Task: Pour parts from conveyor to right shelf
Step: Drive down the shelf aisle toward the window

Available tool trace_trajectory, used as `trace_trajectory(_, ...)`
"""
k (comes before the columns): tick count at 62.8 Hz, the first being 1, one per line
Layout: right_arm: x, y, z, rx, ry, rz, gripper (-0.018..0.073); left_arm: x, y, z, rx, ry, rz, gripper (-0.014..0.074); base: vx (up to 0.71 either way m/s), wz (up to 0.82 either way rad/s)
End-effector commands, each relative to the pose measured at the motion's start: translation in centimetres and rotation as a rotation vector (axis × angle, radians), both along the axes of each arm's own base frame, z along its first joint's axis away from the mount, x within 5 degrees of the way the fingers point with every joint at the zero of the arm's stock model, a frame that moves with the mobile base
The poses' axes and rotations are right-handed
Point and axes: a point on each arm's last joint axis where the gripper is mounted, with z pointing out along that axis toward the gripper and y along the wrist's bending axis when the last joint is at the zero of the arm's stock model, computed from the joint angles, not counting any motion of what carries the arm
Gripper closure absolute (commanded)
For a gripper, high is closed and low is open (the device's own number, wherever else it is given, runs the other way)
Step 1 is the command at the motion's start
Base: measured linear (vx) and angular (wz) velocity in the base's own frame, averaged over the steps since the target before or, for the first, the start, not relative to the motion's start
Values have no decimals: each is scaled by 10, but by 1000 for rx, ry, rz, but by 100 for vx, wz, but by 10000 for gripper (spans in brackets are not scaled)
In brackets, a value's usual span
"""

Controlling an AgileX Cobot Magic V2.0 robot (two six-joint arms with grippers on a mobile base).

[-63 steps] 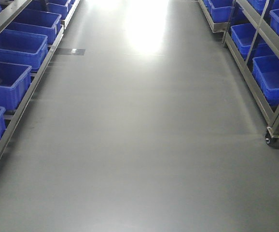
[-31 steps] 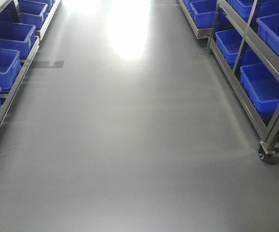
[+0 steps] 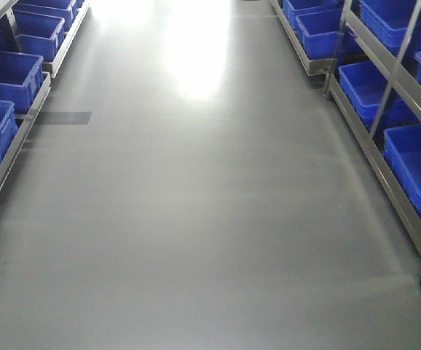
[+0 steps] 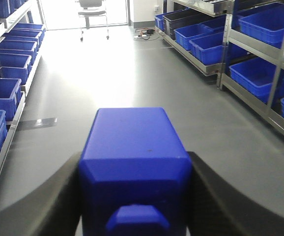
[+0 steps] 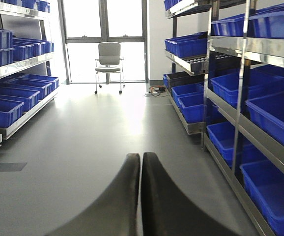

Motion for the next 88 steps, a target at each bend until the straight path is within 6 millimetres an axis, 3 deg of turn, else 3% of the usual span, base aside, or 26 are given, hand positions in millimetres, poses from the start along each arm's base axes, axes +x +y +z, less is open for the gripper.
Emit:
trace_trajectory(1, -1, 0, 3, -6, -73, 2, 569, 1, 0, 16, -21, -94, -1, 602, 58, 10)
trace_trajectory(88, -1, 0, 3, -6, -73, 2, 569, 1, 0, 16, -21, -94, -1, 602, 60, 3)
